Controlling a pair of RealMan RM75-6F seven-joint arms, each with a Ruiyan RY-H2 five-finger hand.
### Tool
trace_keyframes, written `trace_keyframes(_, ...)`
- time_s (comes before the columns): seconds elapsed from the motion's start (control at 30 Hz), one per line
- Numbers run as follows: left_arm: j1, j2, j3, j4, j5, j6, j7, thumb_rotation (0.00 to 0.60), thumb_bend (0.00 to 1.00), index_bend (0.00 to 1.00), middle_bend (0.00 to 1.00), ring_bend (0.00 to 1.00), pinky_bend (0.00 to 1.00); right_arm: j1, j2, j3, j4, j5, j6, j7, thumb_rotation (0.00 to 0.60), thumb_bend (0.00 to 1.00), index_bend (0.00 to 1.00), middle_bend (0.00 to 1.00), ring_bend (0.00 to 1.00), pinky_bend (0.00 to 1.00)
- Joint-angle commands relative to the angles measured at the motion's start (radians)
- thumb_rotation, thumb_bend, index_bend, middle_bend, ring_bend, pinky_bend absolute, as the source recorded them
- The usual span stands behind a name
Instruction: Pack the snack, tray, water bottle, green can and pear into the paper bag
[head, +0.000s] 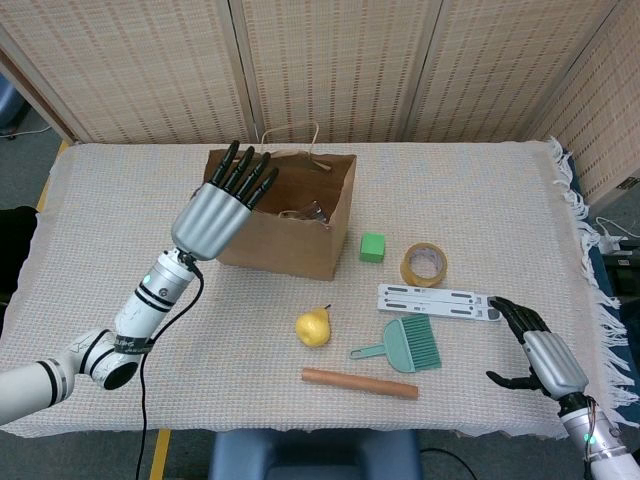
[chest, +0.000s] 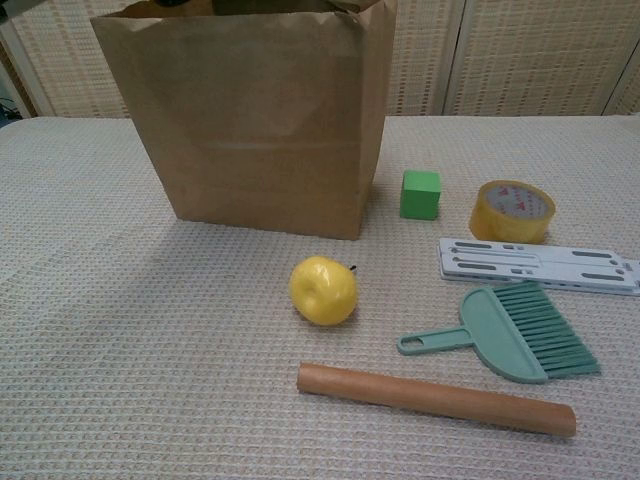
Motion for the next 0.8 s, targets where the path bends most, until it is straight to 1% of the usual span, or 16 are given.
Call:
trace_keyframes(0.03, 0.076, 0.068, -0.024, -0.094, -0.069, 0.065, -0.056, 0.600, 0.46, 0.00, 0.00, 0.00, 0.07, -0.002, 0.000, -0.001, 0.001, -0.002, 0.003, 0.000, 0.600, 0.08, 0.00, 0.00, 0.00, 0.00)
trace_keyframes(0.2, 0.173, 0.172, -0.029, -0.196, -0.119, 0.125, -0.134, 0.600, 0.47, 0.00, 0.00, 0.00, 0.09, -0.003, -0.001, -0.001, 0.000, -0.002, 0.004, -0.003, 0.600, 0.08, 0.00, 0.00, 0.00, 0.00)
trace_keyframes(0.23, 0.193, 0.191, -0.024, -0.212, -0.121, 0.136, -0.153, 0.600, 0.47, 0.01, 0.00, 0.00, 0.10, -0.003, -0.002, -0.001, -0.001, -0.001, 0.004, -0.003, 0.600, 0.08, 0.00, 0.00, 0.00, 0.00)
trace_keyframes(0.33, 0.263, 0.256, 0.013, -0.251, -0.104, 0.161, -0.219, 0.600, 0.47, 0.03, 0.00, 0.00, 0.14, -0.004, -0.002, -0.002, -0.004, 0.004, 0.001, -0.005, 0.600, 0.08, 0.00, 0.00, 0.00, 0.00)
trace_keyframes(0.43, 0.339, 0.301, 0.071, -0.279, -0.064, 0.185, -0.302, 0.600, 0.48, 0.07, 0.00, 0.00, 0.15, -0.003, 0.000, -0.002, -0.008, 0.007, -0.003, -0.004, 0.600, 0.08, 0.00, 0.00, 0.00, 0.00)
trace_keyframes(0.47, 0.368, 0.315, 0.097, -0.284, -0.041, 0.194, -0.338, 0.600, 0.48, 0.07, 0.00, 0.00, 0.16, -0.003, 0.000, -0.002, -0.010, 0.007, -0.004, -0.005, 0.600, 0.08, 0.00, 0.00, 0.00, 0.00)
trace_keyframes(0.57, 0.433, 0.327, 0.164, -0.270, 0.024, 0.213, -0.423, 0.600, 0.48, 0.07, 0.00, 0.00, 0.16, -0.003, 0.001, -0.003, -0.010, 0.008, -0.005, -0.009, 0.600, 0.08, 0.00, 0.00, 0.00, 0.00)
trace_keyframes(0.63, 0.460, 0.323, 0.201, -0.251, 0.064, 0.214, -0.469, 0.600, 0.47, 0.07, 0.00, 0.00, 0.16, -0.003, -0.001, -0.002, -0.010, 0.010, -0.006, -0.012, 0.600, 0.08, 0.00, 0.00, 0.00, 0.00)
trace_keyframes(0.73, 0.491, 0.300, 0.257, -0.206, 0.137, 0.208, -0.538, 0.600, 0.42, 0.07, 0.00, 0.00, 0.17, -0.003, -0.001, -0.001, -0.010, 0.014, -0.008, -0.018, 0.600, 0.08, 0.00, 0.00, 0.00, 0.00)
trace_keyframes(0.8, 0.499, 0.281, 0.301, -0.168, 0.213, 0.196, -0.591, 0.600, 0.40, 0.07, 0.00, 0.00, 0.18, -0.002, -0.002, 0.000, -0.011, 0.017, -0.009, -0.023, 0.600, 0.08, 0.00, 0.00, 0.00, 0.00)
